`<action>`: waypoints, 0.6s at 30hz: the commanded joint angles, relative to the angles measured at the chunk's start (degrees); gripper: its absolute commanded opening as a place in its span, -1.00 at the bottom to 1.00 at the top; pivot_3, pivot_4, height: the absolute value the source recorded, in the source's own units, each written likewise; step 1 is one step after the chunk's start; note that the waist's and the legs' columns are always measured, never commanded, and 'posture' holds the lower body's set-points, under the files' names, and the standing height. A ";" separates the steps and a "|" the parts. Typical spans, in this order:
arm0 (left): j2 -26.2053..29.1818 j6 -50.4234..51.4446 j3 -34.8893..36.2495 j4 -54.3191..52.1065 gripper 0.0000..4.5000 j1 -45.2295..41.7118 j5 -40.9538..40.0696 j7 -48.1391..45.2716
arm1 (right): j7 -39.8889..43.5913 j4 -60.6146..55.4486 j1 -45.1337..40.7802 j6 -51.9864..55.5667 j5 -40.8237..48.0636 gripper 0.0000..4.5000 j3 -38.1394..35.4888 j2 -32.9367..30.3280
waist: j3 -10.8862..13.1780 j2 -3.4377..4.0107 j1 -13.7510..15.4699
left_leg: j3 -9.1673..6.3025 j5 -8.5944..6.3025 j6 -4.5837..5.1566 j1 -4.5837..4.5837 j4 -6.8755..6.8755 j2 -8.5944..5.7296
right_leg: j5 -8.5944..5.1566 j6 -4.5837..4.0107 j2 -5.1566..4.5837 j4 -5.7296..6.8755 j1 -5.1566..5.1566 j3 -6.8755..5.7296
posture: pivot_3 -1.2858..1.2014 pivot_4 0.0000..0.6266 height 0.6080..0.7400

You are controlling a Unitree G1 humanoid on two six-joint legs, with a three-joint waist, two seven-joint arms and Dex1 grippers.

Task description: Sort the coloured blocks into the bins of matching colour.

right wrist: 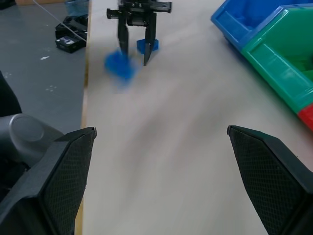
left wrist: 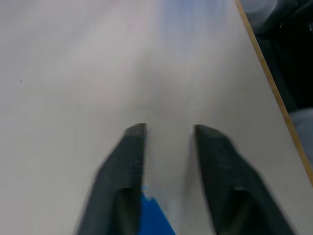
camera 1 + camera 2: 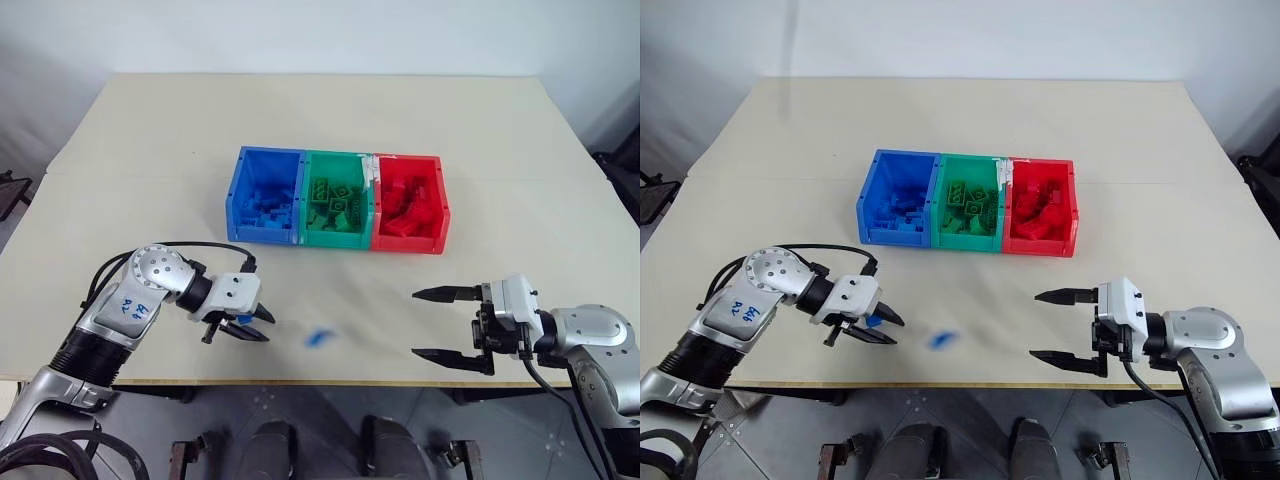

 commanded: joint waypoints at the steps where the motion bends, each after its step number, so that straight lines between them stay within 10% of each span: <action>1: -0.17 -0.83 1.14 -0.17 -0.91 0.42 0.11 0.63 | -0.48 -2.22 0.22 -0.30 0.91 1.00 -0.44 -0.16 | 0.00 0.00 0.03 | 0.00 0.00 0.00 0.00 0.00 0.00 | 0.00 0.00 0.00 0.01 0.00 0.00 | 0.03 -0.52 1.00; 13: -3.43 1.25 12.84 -2.43 -0.98 3.50 -10.65 5.23 | -2.03 -0.52 0.23 -1.68 0.24 1.00 -0.35 1.36 | 0.00 0.00 0.04 | -0.01 0.00 0.00 0.00 0.03 0.01 | 0.00 -0.01 0.00 0.03 0.00 0.00 | 0.03 -0.52 1.00; 18: -2.05 2.45 19.82 -4.00 -0.34 9.30 -15.28 6.27 | -1.52 0.53 -1.53 -2.56 0.41 1.00 -0.07 1.43 | 0.00 0.00 -0.27 | -0.02 0.00 -0.01 0.01 0.05 0.03 | 0.00 -0.01 0.00 0.06 0.00 0.00 | 0.03 -0.52 1.00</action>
